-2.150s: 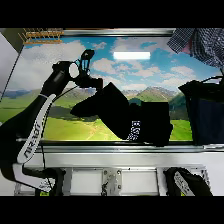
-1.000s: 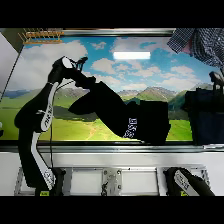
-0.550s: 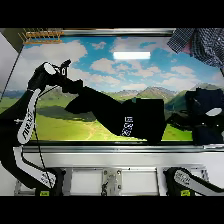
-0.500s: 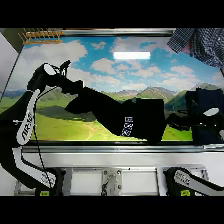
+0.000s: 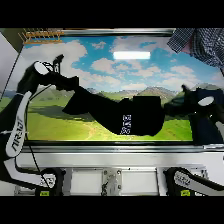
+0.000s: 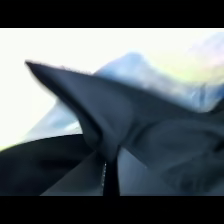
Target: Fold the clothes and pants, and hang the long-sleeved shirts on hangers.
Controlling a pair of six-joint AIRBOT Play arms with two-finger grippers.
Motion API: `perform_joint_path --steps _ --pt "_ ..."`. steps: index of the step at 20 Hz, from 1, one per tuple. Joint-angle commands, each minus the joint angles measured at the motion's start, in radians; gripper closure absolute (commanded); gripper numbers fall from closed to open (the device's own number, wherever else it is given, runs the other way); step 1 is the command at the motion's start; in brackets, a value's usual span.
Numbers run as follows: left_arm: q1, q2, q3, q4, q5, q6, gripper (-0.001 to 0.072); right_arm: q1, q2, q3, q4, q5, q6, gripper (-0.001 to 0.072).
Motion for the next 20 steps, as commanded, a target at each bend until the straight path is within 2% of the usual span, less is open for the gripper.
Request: perform_joint_path --steps 1,4,6,10,14,16,18,20 --pt "0.047 0.196 0.078 0.002 0.004 0.000 0.0701 0.005 0.145 0.297 -0.018 0.065 -0.003 0.0697" --pt "0.079 0.376 0.200 0.003 -0.036 0.000 0.0701 0.006 0.286 0.541 -0.018 0.037 -0.003 0.0697" --pt "0.087 0.480 0.255 0.005 -0.045 0.000 0.0701 0.006 0.376 0.626 -0.018 -0.029 -0.003 0.0697" --pt "0.082 0.660 0.267 0.003 -0.048 -0.001 0.0701 0.006 0.534 0.645 -0.018 -0.175 -0.003 0.0697" --pt "0.082 0.833 0.134 0.004 -0.048 -0.006 0.0701 0.005 0.592 0.645 -0.018 -0.202 0.024 0.0698" --pt "0.083 0.912 0.041 0.004 -0.048 -0.059 0.0701 0.005 0.588 0.647 -0.019 -0.201 0.066 0.0699" --pt "0.083 0.976 -0.048 -0.002 -0.068 -0.186 0.0701 0.008 0.561 0.647 -0.018 -0.197 0.094 0.0699" --pt "0.083 1.011 -0.136 -0.004 -0.176 -0.273 0.0702 0.009 0.508 0.647 -0.018 -0.179 0.109 0.0700"
